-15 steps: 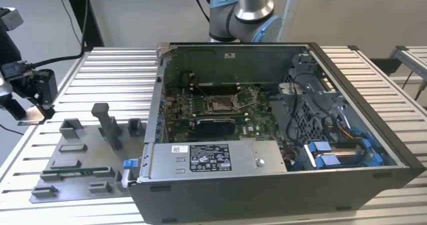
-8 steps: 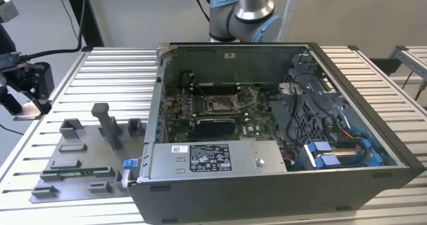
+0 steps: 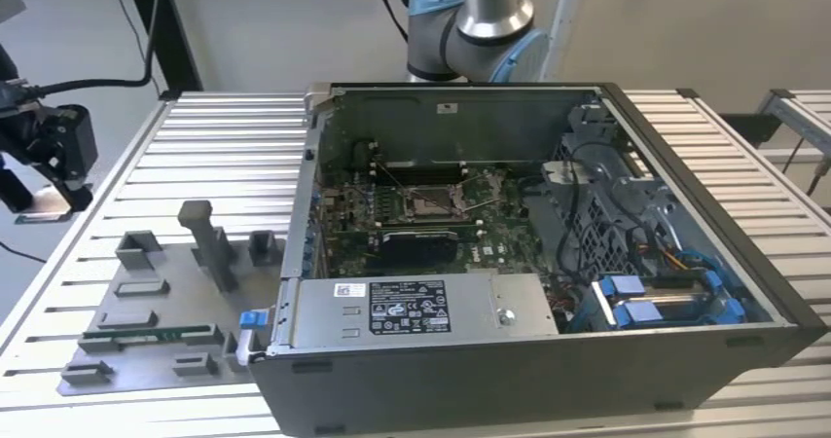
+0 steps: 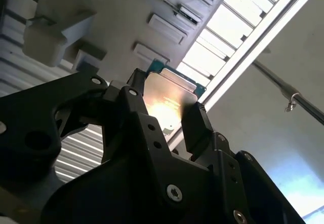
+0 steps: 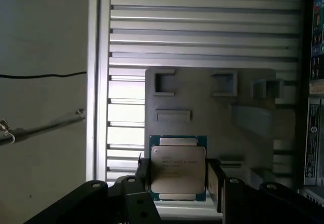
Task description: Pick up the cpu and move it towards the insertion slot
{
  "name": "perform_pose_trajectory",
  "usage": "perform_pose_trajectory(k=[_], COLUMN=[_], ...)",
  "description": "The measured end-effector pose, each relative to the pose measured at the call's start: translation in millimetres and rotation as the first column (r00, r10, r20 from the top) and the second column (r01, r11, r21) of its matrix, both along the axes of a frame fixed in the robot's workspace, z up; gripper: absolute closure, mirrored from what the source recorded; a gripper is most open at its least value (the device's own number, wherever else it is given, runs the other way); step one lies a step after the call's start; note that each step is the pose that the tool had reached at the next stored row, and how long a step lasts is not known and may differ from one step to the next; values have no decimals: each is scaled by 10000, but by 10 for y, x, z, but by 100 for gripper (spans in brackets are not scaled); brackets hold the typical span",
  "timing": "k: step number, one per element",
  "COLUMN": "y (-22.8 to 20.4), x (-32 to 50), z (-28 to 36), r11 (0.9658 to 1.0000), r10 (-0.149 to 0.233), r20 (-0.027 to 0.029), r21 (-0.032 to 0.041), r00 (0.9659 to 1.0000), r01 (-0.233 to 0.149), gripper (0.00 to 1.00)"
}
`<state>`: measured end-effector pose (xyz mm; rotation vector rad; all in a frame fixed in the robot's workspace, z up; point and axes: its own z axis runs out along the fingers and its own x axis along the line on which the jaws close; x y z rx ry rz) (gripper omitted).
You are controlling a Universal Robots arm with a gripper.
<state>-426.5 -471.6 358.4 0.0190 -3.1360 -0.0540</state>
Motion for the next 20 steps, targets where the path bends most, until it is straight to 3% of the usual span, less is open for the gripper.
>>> perform_pose_trajectory(k=[20], y=[0], x=[0], z=[445], r11=[10000], r10=[0], r20=[0], r21=[0], r00=[10000], r01=[0], gripper=[100])
